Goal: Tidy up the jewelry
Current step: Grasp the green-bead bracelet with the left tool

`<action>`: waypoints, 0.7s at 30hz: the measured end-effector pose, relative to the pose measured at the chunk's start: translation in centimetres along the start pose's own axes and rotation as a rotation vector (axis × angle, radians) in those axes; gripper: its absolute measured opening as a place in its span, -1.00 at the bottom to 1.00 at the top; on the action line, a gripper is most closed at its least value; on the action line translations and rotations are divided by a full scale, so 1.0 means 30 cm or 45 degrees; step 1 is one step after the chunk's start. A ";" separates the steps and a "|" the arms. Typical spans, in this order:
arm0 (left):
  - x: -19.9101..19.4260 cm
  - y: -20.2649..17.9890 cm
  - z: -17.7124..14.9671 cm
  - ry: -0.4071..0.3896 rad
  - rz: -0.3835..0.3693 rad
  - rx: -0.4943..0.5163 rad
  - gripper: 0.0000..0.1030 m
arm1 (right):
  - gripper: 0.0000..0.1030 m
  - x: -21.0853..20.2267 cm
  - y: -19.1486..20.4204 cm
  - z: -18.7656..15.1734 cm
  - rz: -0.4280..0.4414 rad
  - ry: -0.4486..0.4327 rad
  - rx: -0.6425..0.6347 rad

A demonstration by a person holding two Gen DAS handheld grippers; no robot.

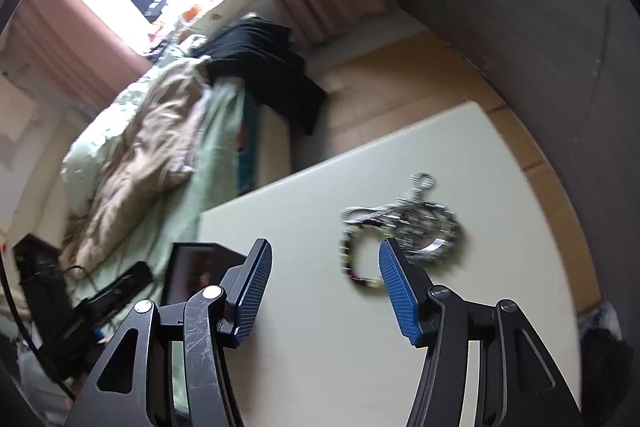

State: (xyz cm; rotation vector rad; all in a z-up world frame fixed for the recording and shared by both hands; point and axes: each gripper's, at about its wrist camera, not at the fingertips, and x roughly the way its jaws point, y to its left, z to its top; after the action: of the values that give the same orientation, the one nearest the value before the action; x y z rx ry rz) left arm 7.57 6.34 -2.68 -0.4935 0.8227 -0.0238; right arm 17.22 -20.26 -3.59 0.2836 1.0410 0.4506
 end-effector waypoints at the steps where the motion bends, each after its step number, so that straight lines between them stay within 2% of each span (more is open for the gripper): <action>1: 0.003 -0.016 -0.004 0.000 -0.002 0.012 0.56 | 0.10 0.004 -0.018 0.002 -0.021 0.013 0.014; 4: 0.024 -0.069 -0.015 0.004 -0.019 0.065 0.56 | 0.10 0.015 -0.071 0.003 -0.079 0.051 0.052; 11: 0.103 -0.170 -0.043 0.050 -0.026 0.165 0.55 | 0.10 0.008 -0.179 0.014 -0.123 0.081 0.134; 14: 0.136 -0.205 -0.053 0.072 -0.028 0.192 0.41 | 0.10 0.011 -0.212 0.025 -0.137 0.090 0.166; 21: 0.202 -0.274 -0.074 0.127 0.035 0.272 0.07 | 0.10 0.055 -0.256 0.041 -0.135 0.128 0.229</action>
State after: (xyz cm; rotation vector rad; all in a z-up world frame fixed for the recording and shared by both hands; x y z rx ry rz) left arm 11.53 -3.11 -4.63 -0.2814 0.9132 -0.1102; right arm 20.70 -26.18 -7.57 0.3668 1.1915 0.2778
